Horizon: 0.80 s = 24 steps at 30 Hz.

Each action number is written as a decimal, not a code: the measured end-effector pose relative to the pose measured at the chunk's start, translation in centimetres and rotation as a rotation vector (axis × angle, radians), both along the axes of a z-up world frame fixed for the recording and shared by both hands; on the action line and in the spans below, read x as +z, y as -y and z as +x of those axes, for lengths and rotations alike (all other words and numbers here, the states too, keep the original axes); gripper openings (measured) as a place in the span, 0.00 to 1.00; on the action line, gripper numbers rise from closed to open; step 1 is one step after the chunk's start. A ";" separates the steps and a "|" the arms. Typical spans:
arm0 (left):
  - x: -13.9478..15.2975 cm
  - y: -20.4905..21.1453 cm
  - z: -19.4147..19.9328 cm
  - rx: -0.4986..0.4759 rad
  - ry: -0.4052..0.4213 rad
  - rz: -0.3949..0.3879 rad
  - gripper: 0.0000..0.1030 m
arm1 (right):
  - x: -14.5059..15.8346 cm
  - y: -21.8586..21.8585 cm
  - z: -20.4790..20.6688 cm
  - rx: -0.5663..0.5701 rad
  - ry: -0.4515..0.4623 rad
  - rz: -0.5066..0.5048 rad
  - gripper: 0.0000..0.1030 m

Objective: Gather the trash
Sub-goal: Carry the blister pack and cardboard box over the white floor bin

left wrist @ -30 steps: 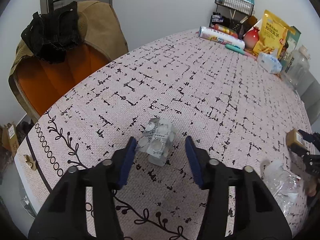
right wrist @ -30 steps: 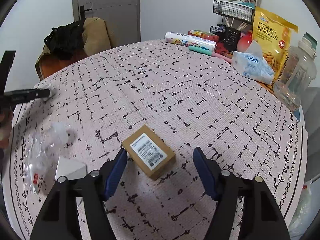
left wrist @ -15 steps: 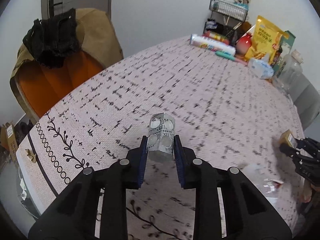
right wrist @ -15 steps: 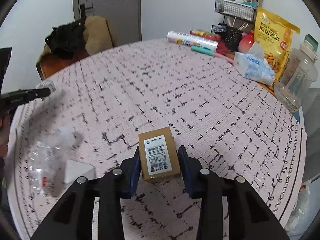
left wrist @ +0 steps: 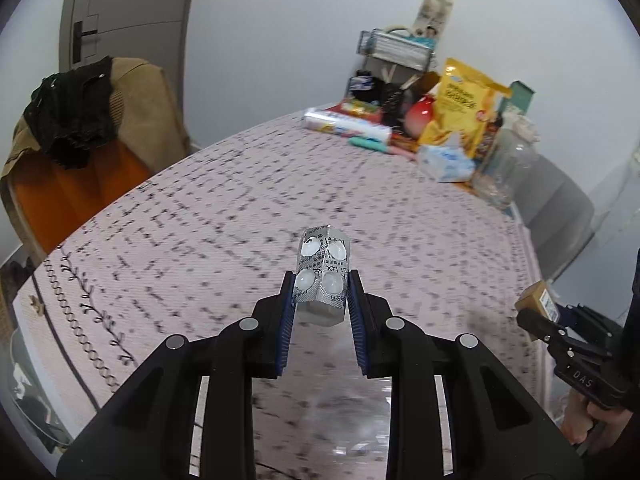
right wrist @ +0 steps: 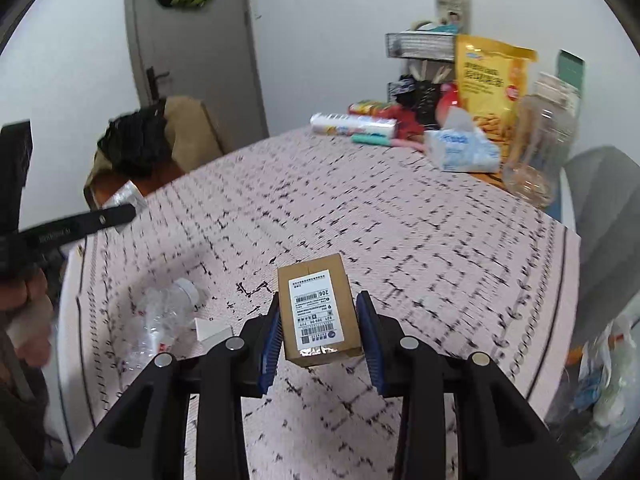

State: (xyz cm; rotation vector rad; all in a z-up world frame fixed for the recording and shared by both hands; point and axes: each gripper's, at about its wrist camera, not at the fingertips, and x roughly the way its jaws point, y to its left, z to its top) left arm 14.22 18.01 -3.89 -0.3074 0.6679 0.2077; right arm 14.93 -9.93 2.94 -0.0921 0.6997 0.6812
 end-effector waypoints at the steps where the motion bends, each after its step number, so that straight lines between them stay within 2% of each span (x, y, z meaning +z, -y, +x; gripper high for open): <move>1: 0.2 0.6 0.0 -0.009 0.006 -0.004 0.25 | 0.1 0.5 -0.1 -0.009 0.000 0.007 0.35; 8: 1.0 5.6 0.4 -0.093 0.037 -0.035 0.25 | 0.5 4.7 -1.2 -0.082 -0.018 0.043 0.35; 24: 0.7 16.0 3.0 -0.281 0.023 -0.044 0.25 | -0.3 14.3 -1.7 -0.240 -0.030 0.057 0.35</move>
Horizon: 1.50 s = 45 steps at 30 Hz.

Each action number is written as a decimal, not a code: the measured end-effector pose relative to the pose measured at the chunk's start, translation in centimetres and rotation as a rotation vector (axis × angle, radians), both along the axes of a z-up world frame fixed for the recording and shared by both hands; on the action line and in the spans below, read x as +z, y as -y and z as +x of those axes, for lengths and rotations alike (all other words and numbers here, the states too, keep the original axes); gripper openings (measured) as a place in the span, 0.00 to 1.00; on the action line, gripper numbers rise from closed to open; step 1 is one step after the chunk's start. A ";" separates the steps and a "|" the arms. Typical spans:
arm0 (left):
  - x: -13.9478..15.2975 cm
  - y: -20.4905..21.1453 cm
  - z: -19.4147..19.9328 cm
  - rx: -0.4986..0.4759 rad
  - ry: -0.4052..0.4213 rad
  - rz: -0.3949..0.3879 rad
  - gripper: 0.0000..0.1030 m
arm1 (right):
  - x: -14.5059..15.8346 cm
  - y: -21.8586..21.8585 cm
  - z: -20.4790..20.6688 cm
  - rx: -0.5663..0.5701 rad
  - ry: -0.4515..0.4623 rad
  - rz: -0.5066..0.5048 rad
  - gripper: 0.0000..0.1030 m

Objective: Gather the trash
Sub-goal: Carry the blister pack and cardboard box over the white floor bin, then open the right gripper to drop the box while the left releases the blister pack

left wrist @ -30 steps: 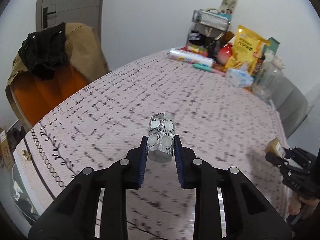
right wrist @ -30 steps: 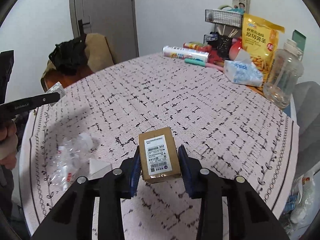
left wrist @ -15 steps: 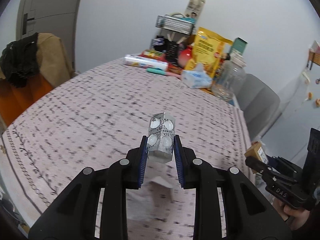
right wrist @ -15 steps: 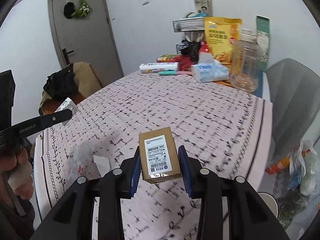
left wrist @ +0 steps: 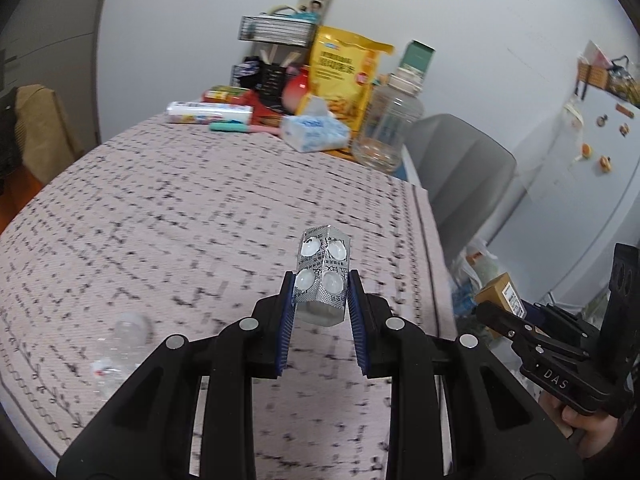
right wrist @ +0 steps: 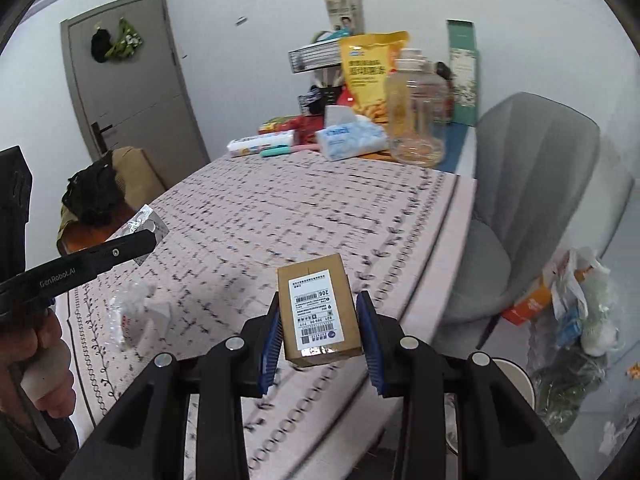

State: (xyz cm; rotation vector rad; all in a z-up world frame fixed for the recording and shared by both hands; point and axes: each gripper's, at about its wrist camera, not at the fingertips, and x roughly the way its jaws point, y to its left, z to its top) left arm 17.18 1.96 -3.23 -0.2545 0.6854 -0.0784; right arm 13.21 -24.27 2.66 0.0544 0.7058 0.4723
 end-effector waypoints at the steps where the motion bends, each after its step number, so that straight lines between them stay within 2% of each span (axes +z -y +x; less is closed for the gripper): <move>1: -0.1 0.7 0.2 -0.012 -0.003 -0.001 0.25 | -0.1 0.6 0.0 -0.010 -0.002 0.000 0.35; 17: -2.2 10.6 5.0 -0.176 -0.074 0.023 0.25 | -4.0 10.1 1.6 -0.190 -0.072 0.014 0.35; 36: -8.5 23.0 11.4 -0.351 -0.218 0.068 0.25 | -13.6 22.2 5.2 -0.411 -0.221 0.083 0.36; 38: -9.1 24.5 11.9 -0.371 -0.232 0.079 0.25 | -14.5 23.1 5.6 -0.411 -0.235 0.100 0.38; 39: -9.3 25.2 12.0 -0.381 -0.237 0.083 0.25 | -15.0 23.8 5.7 -0.416 -0.240 0.118 0.43; 40: -9.4 25.6 12.2 -0.387 -0.240 0.086 0.25 | -15.4 24.3 5.6 -0.425 -0.240 0.131 0.55; 41: -9.7 26.4 12.3 -0.397 -0.245 0.091 0.25 | -15.5 24.7 5.7 -0.433 -0.238 0.135 0.60; 45: -10.5 28.7 12.7 -0.432 -0.264 0.102 0.25 | -16.4 26.8 5.0 -0.476 -0.253 0.163 0.61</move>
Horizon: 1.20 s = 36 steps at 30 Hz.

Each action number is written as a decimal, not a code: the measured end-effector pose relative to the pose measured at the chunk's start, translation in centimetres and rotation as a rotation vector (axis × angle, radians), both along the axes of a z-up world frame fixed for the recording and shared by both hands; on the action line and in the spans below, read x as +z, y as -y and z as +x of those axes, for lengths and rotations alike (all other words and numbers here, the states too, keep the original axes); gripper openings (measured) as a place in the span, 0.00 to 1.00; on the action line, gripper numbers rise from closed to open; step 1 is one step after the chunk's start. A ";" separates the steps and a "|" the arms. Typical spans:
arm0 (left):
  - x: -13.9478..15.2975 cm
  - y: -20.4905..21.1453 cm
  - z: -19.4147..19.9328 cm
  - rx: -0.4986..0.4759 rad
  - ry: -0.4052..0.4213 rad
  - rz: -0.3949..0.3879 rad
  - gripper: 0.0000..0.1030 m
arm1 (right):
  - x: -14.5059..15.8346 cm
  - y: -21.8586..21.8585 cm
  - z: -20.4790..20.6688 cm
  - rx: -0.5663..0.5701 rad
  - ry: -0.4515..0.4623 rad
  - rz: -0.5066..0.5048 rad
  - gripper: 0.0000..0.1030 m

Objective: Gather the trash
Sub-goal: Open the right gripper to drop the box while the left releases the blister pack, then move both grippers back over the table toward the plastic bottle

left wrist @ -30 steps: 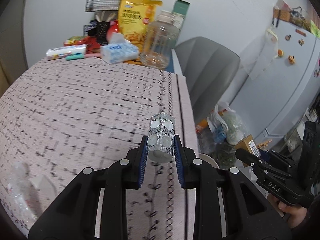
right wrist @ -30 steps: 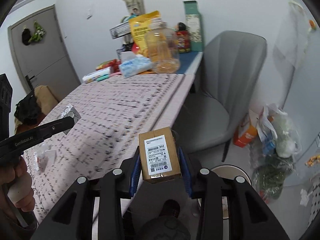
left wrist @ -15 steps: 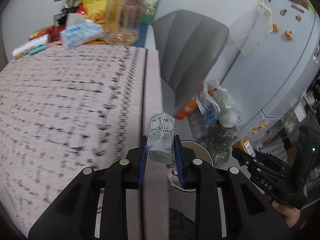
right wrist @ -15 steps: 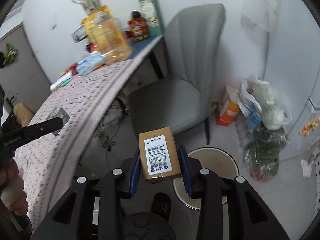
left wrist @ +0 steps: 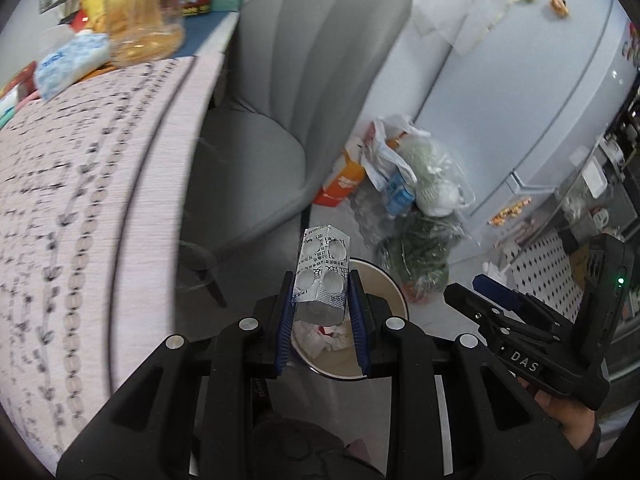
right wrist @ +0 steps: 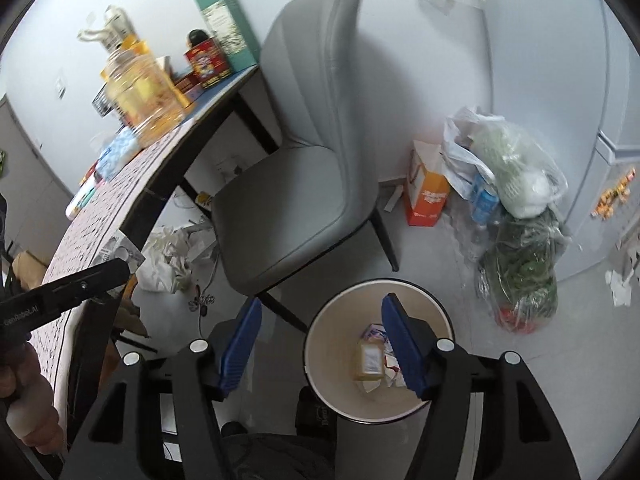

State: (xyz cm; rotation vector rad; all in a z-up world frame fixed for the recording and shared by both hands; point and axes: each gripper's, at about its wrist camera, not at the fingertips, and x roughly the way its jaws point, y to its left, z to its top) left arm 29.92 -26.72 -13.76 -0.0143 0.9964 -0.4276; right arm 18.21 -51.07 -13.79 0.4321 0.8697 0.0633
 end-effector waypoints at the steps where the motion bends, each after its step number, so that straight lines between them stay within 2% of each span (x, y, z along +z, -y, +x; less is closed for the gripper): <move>1: -0.3 0.8 0.1 -0.012 -0.007 0.003 0.25 | -0.2 0.5 -0.2 -0.008 -0.003 0.004 0.61; 7: -1.7 4.5 0.4 -0.074 -0.039 0.006 0.25 | -0.9 3.8 -2.2 -0.073 -0.013 0.020 0.61; 10: -2.3 6.2 0.6 -0.113 -0.067 -0.008 0.31 | -0.9 5.3 -3.1 -0.102 -0.010 0.024 0.61; 12: -2.6 7.2 0.5 -0.148 -0.084 -0.017 0.44 | -0.9 6.0 -3.5 -0.118 -0.009 0.027 0.61; 13: -2.5 7.3 0.5 -0.150 -0.079 -0.014 0.64 | -0.8 6.3 -3.7 -0.124 -0.006 0.029 0.61; 14: -2.2 7.3 0.3 -0.147 -0.059 -0.012 0.77 | -0.7 6.4 -3.8 -0.126 -0.004 0.029 0.61; 16: -1.6 6.7 0.1 -0.125 -0.028 -0.012 0.84 | -0.4 6.4 -3.8 -0.126 -0.001 0.028 0.62; 21: -0.3 4.1 0.2 -0.067 -0.015 -0.025 0.88 | 0.0 4.7 -3.7 -0.085 0.010 0.027 0.64; 24: 1.0 2.2 -0.3 -0.028 0.020 -0.037 0.93 | 0.8 3.1 -3.4 -0.059 0.019 0.020 0.69; 34: 5.5 -5.2 -2.4 0.084 0.116 -0.105 0.94 | 6.6 -3.2 -3.4 0.023 0.114 -0.035 0.93; 36: 6.4 -6.9 -3.2 0.096 0.132 -0.114 0.94 | 7.8 -4.7 -3.5 0.043 0.129 -0.041 0.92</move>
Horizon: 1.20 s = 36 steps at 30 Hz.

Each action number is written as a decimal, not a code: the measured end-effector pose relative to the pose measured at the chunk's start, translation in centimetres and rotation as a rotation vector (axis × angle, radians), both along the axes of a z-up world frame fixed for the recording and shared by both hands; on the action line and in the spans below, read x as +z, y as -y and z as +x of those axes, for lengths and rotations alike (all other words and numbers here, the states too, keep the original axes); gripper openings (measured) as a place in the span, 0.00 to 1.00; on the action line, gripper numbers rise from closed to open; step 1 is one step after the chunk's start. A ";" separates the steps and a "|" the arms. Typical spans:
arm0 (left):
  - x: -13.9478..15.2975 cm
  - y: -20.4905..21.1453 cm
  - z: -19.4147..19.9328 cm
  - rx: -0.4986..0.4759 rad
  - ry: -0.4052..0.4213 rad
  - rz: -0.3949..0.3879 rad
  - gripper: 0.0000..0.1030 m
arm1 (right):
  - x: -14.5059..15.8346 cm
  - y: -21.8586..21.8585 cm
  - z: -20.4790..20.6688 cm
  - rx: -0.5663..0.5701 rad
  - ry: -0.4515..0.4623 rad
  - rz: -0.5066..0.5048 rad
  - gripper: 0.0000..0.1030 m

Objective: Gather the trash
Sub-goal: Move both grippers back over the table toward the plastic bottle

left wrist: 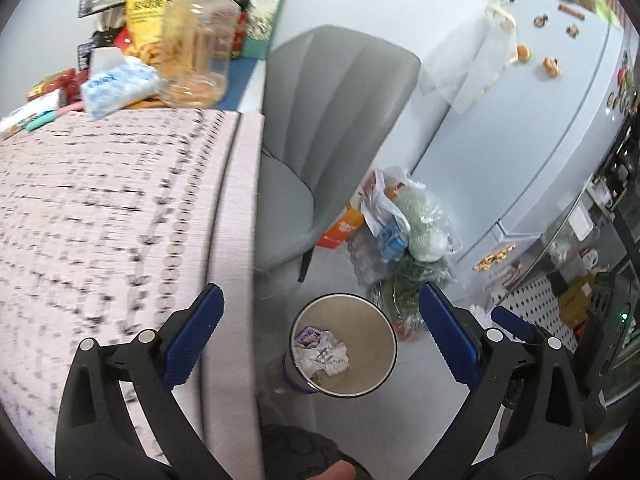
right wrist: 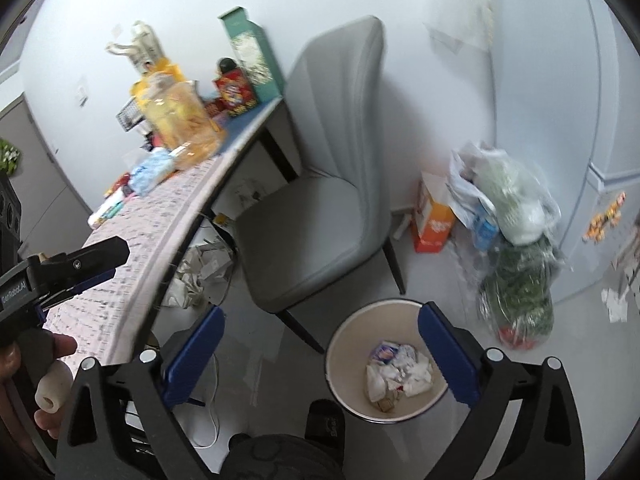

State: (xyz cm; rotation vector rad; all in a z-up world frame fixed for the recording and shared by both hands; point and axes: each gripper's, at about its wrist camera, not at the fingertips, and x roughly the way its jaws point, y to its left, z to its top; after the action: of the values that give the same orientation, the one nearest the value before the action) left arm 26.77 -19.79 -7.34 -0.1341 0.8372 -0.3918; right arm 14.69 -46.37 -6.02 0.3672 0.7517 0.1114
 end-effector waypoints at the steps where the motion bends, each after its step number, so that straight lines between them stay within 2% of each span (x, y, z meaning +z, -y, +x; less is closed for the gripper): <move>1: 0.5 -0.9 -0.5 0.013 0.013 0.003 0.94 | 0.5 -0.8 -0.1 0.010 0.006 -0.002 0.92; 12: 3.3 -9.9 -3.9 0.164 0.047 0.015 0.94 | 4.2 -8.7 -0.9 0.113 0.045 -0.039 0.92; 20: 5.3 -14.6 -6.6 0.237 0.098 0.032 0.94 | 6.1 -13.0 -1.9 0.184 0.078 -0.064 0.92; 23: 5.9 -15.8 -7.6 0.253 0.124 0.029 0.94 | 6.7 -14.4 -2.3 0.215 0.090 -0.069 0.92; 27: 6.5 -16.9 -9.2 0.274 0.168 0.071 0.94 | 7.3 -16.1 -2.8 0.253 0.100 -0.073 0.92; 30: 6.3 -17.5 -10.2 0.281 0.176 0.107 0.94 | 7.6 -17.3 -3.1 0.281 0.106 -0.073 0.92; 36: 5.7 -19.0 -12.3 0.266 0.159 0.091 0.94 | 7.6 -19.4 -3.7 0.332 0.110 -0.067 0.92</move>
State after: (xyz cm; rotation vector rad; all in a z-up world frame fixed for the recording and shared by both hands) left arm 14.48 -0.82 -1.68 -0.1259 0.6684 -0.1125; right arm 11.03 -26.93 1.63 0.1684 0.7011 0.4143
